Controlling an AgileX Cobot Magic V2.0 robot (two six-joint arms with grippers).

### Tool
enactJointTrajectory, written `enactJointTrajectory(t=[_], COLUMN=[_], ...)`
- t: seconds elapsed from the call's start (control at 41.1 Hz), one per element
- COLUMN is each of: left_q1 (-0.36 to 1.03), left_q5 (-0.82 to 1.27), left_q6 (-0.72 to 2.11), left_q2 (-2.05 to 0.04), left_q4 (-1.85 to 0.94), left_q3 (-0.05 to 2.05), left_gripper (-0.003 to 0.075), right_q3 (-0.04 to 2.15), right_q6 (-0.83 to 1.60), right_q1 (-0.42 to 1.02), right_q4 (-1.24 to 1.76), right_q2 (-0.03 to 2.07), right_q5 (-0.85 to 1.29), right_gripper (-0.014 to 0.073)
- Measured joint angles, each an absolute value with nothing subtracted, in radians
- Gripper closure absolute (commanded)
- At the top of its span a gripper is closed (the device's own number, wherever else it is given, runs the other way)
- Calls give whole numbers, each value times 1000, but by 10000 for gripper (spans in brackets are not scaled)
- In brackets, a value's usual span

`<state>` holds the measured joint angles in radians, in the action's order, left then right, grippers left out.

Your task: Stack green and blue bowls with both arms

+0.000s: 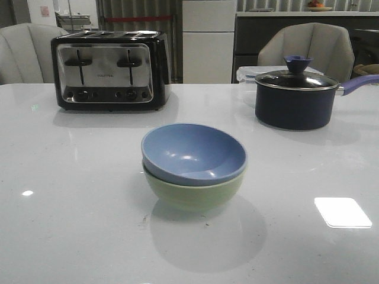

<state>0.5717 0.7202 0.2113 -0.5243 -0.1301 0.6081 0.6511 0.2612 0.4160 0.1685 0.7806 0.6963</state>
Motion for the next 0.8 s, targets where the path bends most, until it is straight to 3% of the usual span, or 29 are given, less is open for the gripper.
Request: enactJointTrajectory(t=[0.146,0.463,0.804], left_q1=[470,121,54], left_q5=[670,353,218], left_q6=[211,211,75], left_q2=[-422,-178,4], left_q4=[-115,-112,-47], left_q3=[558,265,57], left_gripper=[627,627,627], right_q3=[651,651,651], right_q6=[261,262,262], right_q1=[416,416,416], right_q4=[169,169,169], right_q2=[781,781,781], right_q5=[696,701,703], right_gripper=[566,566,566])
